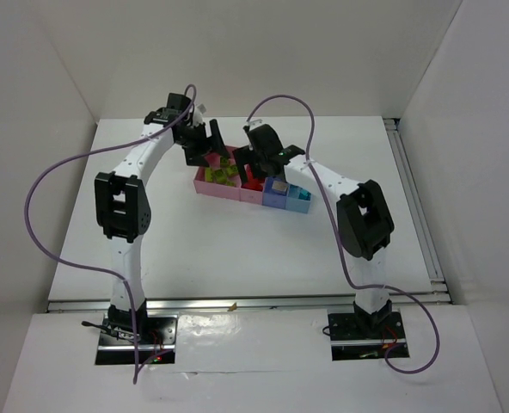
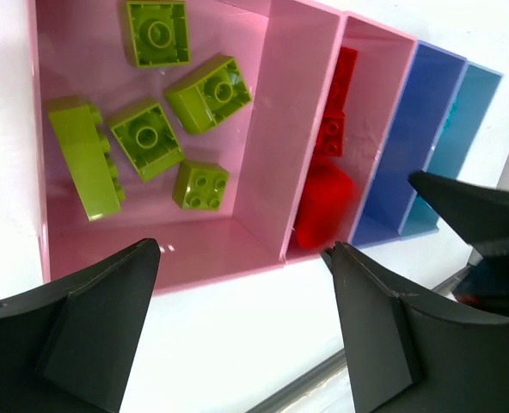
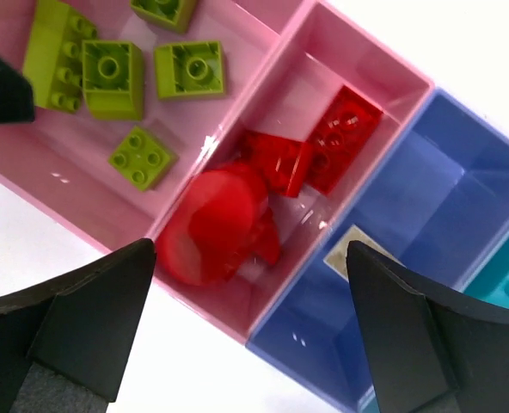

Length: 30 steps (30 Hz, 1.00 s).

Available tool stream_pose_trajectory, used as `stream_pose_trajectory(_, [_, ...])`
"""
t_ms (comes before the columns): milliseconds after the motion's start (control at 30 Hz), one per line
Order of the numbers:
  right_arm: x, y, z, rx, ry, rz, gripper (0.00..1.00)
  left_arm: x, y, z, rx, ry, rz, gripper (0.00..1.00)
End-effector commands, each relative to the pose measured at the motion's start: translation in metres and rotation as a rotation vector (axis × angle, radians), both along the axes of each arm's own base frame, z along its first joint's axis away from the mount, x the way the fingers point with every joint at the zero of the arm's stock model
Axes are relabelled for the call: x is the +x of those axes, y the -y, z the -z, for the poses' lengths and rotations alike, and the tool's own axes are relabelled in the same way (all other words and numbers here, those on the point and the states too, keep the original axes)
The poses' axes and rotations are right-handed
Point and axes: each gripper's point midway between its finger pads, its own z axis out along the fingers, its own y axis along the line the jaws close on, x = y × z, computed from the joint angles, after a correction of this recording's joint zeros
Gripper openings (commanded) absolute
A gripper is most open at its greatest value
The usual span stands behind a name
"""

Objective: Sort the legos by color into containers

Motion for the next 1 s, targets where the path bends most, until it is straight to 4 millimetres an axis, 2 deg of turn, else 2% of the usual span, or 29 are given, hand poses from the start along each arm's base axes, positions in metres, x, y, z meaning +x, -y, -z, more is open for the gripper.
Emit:
stream_pose_trajectory(0, [0.022, -0.015, -0.038, 0.071, 0.122, -0.035, 0.99, -0.011, -0.002, -0.053, -0.021, 0.103, 0.029, 0.92])
stream_pose_trajectory(33, [0.021, -0.012, -0.038, 0.067, 0.130, -0.026, 0.99, -0.011, -0.002, -0.053, -0.021, 0.103, 0.029, 0.92])
stream_pose_trajectory(100, [0.022, -0.007, -0.053, 0.088, 0.166, 0.016, 0.99, -0.014, -0.002, -0.056, -0.021, 0.107, 0.029, 0.92])
stream_pose_trajectory(133, [0.023, 0.006, -0.051, 0.080, 0.165, 0.064, 0.99, -0.014, -0.004, -0.062, -0.016, 0.121, 0.024, 0.92])
stream_pose_trajectory(200, [0.022, 0.017, -0.071, 0.096, 0.209, 0.133, 0.99, -0.017, -0.004, -0.074, -0.020, 0.146, 0.024, 0.92])
stream_pose_trajectory(233, [0.027, 0.037, -0.085, 0.102, 0.247, 0.235, 0.99, -0.018, -0.007, -0.083, -0.010, 0.174, 0.025, 0.92])
stream_pose_trajectory(267, [0.026, 0.049, -0.080, 0.079, 0.243, 0.302, 0.99, -0.020, -0.007, -0.089, -0.012, 0.187, 0.025, 0.92])
stream_pose_trajectory(333, [0.025, 0.100, -0.091, 0.046, 0.268, 0.539, 0.99, -0.024, -0.010, -0.093, 0.001, 0.199, 0.024, 0.92])
stream_pose_trajectory(367, [0.025, 0.115, -0.096, 0.043, 0.275, 0.608, 0.99, -0.027, -0.010, -0.095, 0.000, 0.202, 0.024, 0.92])
stream_pose_trajectory(400, [0.018, 0.144, -0.096, 0.014, 0.255, 0.690, 0.99, -0.032, -0.012, -0.102, 0.005, 0.214, 0.033, 0.92])
stream_pose_trajectory(500, [0.009, 0.196, -0.108, 0.012, 0.266, 0.882, 0.99, -0.046, -0.014, -0.096, 0.017, 0.169, 0.041, 0.95])
stream_pose_trajectory(533, [-0.003, 0.211, -0.100, -0.029, 0.225, 0.916, 0.99, -0.051, -0.016, -0.103, 0.019, 0.187, 0.047, 0.95])
stream_pose_trajectory(600, [-0.017, 0.236, -0.098, -0.030, 0.200, 0.987, 0.99, -0.067, -0.017, -0.093, 0.045, 0.154, 0.045, 0.96])
stream_pose_trajectory(633, [-0.028, 0.247, -0.094, -0.058, 0.179, 1.012, 0.99, -0.070, -0.020, -0.103, 0.051, 0.189, 0.036, 0.96])
stream_pose_trajectory(667, [-0.038, 0.256, -0.082, -0.075, 0.151, 1.035, 0.99, -0.070, -0.027, -0.099, 0.090, 0.193, 0.020, 0.96])
stream_pose_trajectory(733, [-0.053, 0.276, -0.081, -0.082, 0.147, 1.073, 0.99, -0.073, -0.033, -0.096, 0.126, 0.177, 0.009, 0.96])
stream_pose_trajectory(767, [-0.063, 0.279, -0.067, -0.092, 0.106, 1.068, 0.99, -0.074, -0.036, -0.104, 0.136, 0.198, 0.009, 0.96])
stream_pose_trajectory(833, [-0.075, 0.292, -0.065, -0.069, 0.087, 1.088, 0.99, -0.075, -0.036, -0.109, 0.134, 0.209, 0.008, 0.96])
stream_pose_trajectory(867, [-0.077, 0.290, -0.064, -0.054, 0.084, 1.080, 0.99, -0.079, -0.036, -0.112, 0.129, 0.212, 0.000, 0.96])
stream_pose_trajectory(900, [-0.086, 0.292, -0.051, -0.064, 0.048, 1.062, 0.99, -0.083, -0.036, -0.110, 0.121, 0.196, -0.013, 0.96])
stream_pose_trajectory(967, [-0.090, 0.288, -0.056, -0.008, 0.079, 1.019, 0.99, -0.082, -0.036, -0.108, 0.116, 0.189, -0.022, 0.96])
